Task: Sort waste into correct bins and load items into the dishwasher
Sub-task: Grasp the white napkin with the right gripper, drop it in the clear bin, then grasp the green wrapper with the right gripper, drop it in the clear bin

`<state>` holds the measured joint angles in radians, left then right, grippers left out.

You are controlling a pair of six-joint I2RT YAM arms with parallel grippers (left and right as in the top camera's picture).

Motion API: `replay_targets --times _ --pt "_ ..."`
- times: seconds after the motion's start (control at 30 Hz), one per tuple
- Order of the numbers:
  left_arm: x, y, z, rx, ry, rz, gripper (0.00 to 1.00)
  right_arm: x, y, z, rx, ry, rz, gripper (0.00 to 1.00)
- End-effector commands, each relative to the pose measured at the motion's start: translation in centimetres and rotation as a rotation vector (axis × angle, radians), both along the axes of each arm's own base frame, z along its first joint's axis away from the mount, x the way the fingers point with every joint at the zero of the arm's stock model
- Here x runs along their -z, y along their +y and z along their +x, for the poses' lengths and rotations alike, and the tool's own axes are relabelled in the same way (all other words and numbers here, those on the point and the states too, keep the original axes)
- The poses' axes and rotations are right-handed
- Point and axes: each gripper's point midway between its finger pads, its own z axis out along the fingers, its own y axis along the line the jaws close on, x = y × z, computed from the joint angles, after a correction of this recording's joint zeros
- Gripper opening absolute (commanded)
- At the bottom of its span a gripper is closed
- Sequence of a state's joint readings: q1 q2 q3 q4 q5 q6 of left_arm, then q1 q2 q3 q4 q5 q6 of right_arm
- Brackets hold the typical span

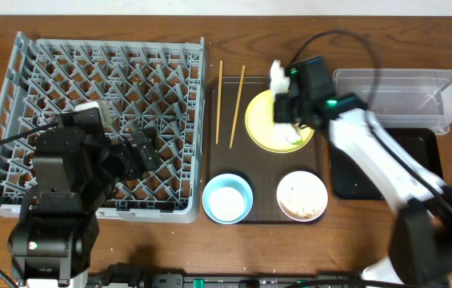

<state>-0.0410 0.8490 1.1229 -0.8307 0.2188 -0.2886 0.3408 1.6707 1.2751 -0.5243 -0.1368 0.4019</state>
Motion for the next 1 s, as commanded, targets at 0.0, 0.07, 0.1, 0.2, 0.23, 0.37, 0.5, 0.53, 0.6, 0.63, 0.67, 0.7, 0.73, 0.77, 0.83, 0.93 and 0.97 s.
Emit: replay_targets --times 0.0,0.07,0.1,0.2,0.23,0.37,0.5,0.53,0.6,0.63,0.67,0.7,0.73,0.77,0.83,0.93,0.97 --pt "-1.0 -0.1 0.0 0.002 -0.022 -0.01 0.97 -4.5 -4.2 0.8 0.217 -0.053 0.079 0.01" --pt "-1.0 -0.1 0.0 0.002 -0.022 -0.01 0.97 -5.1 -8.1 0.6 0.406 -0.042 0.061 0.01" --pt "-1.0 -0.1 0.0 0.002 -0.022 -0.01 0.97 -5.1 -10.6 0.2 0.539 -0.027 0.054 0.01" --pt "-1.0 -0.1 0.0 0.002 -0.022 -0.01 0.97 -4.5 -16.1 -0.2 0.814 -0.003 0.053 0.01" --pt "-1.0 -0.1 0.0 0.002 -0.022 -0.01 0.97 -4.1 -17.4 -0.2 0.882 0.008 0.066 0.01" --pt "-1.0 -0.1 0.0 0.002 -0.022 -0.01 0.97 -2.1 -20.7 0.4 1.051 0.046 0.119 0.01" --pt "-1.0 -0.1 0.0 0.002 -0.022 -0.01 0.97 -0.2 -22.6 2.2 1.106 0.037 0.13 0.01" --pt "-1.0 -0.1 0.0 0.002 -0.022 -0.01 0.97 0.3 -22.9 2.5 1.115 0.041 0.136 0.01" --pt "-1.0 -0.1 0.0 0.002 -0.022 -0.01 0.97 1.1 -22.9 3.4 1.105 0.043 0.161 0.01" --pt "-1.0 -0.1 0.0 0.002 -0.022 -0.01 0.97 1.2 -22.6 3.6 1.083 0.047 0.165 0.03" --pt "-1.0 -0.1 0.0 0.002 -0.022 -0.01 0.97 1.3 -22.2 3.7 1.053 0.056 0.172 0.12" --pt "-1.0 -0.1 0.0 0.002 -0.022 -0.01 0.97 1.0 -21.6 3.8 1.011 0.061 0.184 0.24" --pt "-1.0 -0.1 0.0 0.002 -0.022 -0.01 0.97 0.6 -21.1 3.9 0.969 0.057 0.194 0.34" --pt "-1.0 -0.1 0.0 0.002 -0.022 -0.01 0.97 0.1 -20.6 4.0 0.936 0.049 0.199 0.42" --pt "-1.0 -0.1 0.0 0.002 -0.022 -0.01 0.97 -1.5 -19.8 3.9 0.884 0.018 0.206 0.47" --pt "-1.0 -0.1 0.0 0.002 -0.022 -0.01 0.97 -4.8 -17.1 3.9 0.69 -0.075 0.175 0.45" --pt "-1.0 -0.1 0.0 0.002 -0.022 -0.01 0.97 -6.0 -15.6 3.9 0.584 -0.116 0.154 0.44"
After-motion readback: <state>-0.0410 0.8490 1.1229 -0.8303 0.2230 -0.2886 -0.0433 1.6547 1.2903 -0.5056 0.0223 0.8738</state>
